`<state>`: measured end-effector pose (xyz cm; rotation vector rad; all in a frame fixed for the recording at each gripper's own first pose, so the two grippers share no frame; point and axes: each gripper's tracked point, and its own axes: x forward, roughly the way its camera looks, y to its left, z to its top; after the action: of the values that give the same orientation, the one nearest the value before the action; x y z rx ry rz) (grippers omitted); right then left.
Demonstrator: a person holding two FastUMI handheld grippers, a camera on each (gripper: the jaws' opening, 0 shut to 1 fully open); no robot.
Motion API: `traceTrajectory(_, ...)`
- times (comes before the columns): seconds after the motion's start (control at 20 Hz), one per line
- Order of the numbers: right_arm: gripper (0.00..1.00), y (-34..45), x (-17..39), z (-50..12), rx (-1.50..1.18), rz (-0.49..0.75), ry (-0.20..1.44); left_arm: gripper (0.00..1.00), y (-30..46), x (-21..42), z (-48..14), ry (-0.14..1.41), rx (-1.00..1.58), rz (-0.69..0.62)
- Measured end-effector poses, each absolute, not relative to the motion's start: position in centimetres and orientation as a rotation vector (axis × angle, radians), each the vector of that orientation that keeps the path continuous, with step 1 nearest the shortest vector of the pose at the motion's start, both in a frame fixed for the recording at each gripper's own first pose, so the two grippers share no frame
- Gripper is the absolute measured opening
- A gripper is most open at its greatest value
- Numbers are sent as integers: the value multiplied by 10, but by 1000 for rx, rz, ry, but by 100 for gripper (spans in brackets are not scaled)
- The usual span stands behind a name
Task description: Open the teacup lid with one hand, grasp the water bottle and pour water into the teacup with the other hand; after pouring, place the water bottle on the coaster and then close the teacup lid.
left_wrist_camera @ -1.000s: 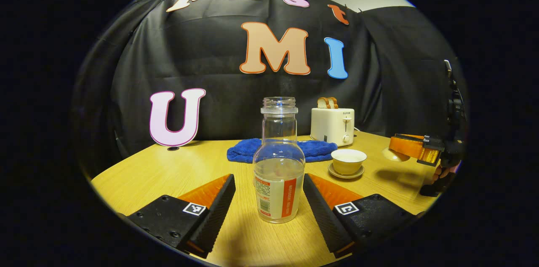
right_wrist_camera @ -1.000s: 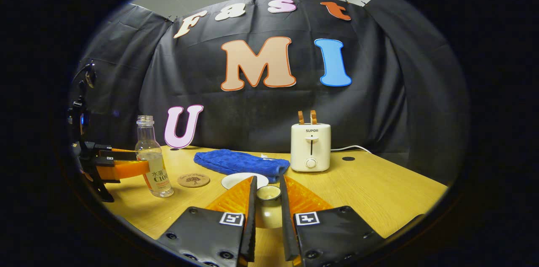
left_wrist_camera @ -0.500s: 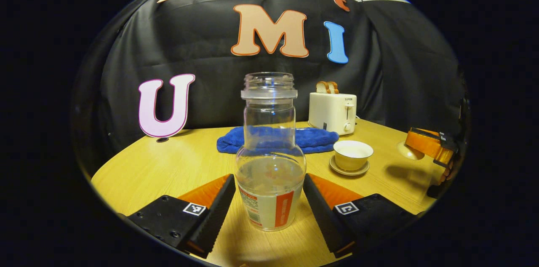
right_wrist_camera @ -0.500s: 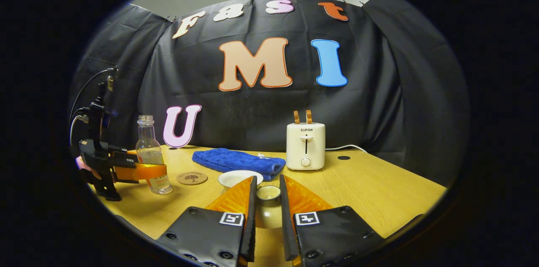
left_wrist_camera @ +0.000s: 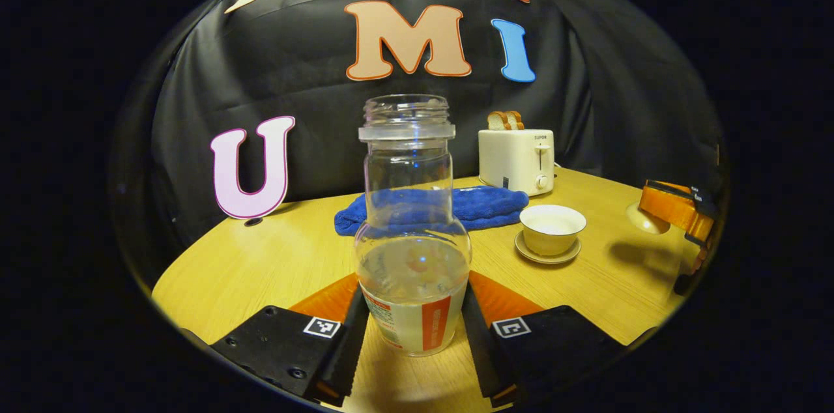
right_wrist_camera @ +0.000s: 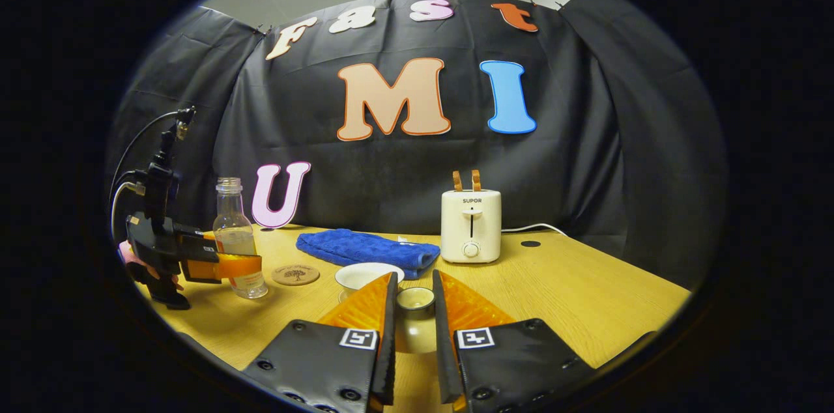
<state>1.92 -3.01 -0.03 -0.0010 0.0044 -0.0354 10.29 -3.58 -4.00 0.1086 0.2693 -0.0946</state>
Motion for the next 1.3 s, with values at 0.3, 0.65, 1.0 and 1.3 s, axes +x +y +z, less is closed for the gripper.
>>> traceTrajectory(0.3, 30, -49, 19, 0, -2, -74, 4, 67, -36, 120, -15, 313, 403, -43)
traceTrajectory(0.65, 30, -85, 13, 1, -5, -149, 1, 67, -32, 154, 9, 321, 827, 8)
traceTrajectory(1.0, 30, -116, 7, 3, -6, -214, -3, 67, -35, 167, -14, 341, 1170, -2)
traceTrajectory(1.3, 30, -118, 7, 2, -8, -219, -4, 67, -34, 169, -27, 387, 1326, -41)
